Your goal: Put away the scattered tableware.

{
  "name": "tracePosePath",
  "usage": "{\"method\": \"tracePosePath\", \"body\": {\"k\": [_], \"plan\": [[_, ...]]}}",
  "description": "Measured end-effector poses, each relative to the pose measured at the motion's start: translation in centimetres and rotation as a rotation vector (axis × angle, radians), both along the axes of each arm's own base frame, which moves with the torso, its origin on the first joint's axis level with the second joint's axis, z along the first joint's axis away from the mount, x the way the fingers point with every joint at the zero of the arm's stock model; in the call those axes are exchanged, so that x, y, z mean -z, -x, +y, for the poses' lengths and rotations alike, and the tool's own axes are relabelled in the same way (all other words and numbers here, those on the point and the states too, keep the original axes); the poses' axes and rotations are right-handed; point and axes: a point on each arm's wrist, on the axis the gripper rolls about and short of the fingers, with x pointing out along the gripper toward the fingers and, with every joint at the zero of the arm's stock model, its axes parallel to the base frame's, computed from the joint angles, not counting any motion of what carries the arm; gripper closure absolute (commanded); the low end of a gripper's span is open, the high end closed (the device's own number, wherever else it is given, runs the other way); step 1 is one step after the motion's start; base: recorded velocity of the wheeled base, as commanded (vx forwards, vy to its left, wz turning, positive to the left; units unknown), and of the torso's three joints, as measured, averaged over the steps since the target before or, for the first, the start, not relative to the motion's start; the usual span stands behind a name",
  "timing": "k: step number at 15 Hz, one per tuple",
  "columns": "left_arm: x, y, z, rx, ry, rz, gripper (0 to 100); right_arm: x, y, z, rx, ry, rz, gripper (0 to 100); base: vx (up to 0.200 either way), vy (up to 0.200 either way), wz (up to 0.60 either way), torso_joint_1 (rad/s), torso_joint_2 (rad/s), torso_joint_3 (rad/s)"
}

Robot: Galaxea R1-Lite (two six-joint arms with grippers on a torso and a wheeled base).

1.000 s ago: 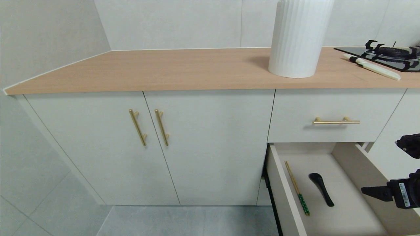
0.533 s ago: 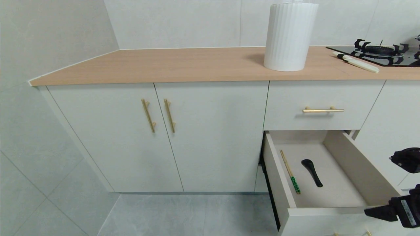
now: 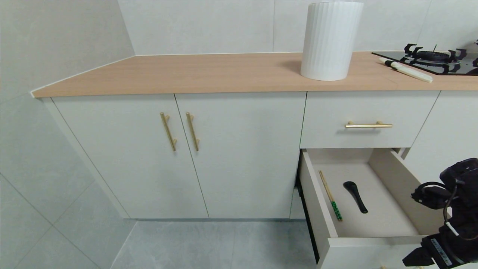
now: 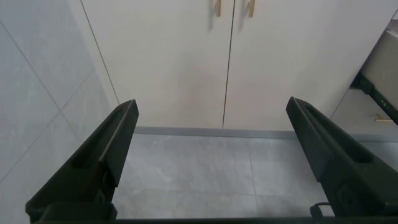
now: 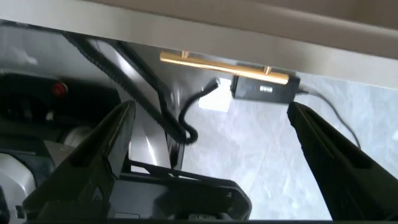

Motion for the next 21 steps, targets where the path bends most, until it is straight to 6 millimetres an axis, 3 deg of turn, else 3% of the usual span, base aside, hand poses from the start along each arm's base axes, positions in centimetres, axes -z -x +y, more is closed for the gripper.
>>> {"method": "tracePosePath", "body": {"k": [15, 21], "plan": [[0.0, 0.0, 0.0, -0.001, 0.000, 0.000, 0, 1.5, -2.3, -0.1, 0.132, 0.061, -0.047, 0, 0.000, 0.000, 0.00, 0.000, 0.00, 0.000], [0.0, 0.0, 0.0, 0.000, 0.000, 0.000, 0, 2.7, -4.8, 0.0, 0.175, 0.016, -0.219, 0, 0.000, 0.000, 0.00, 0.000, 0.00, 0.000]]}}
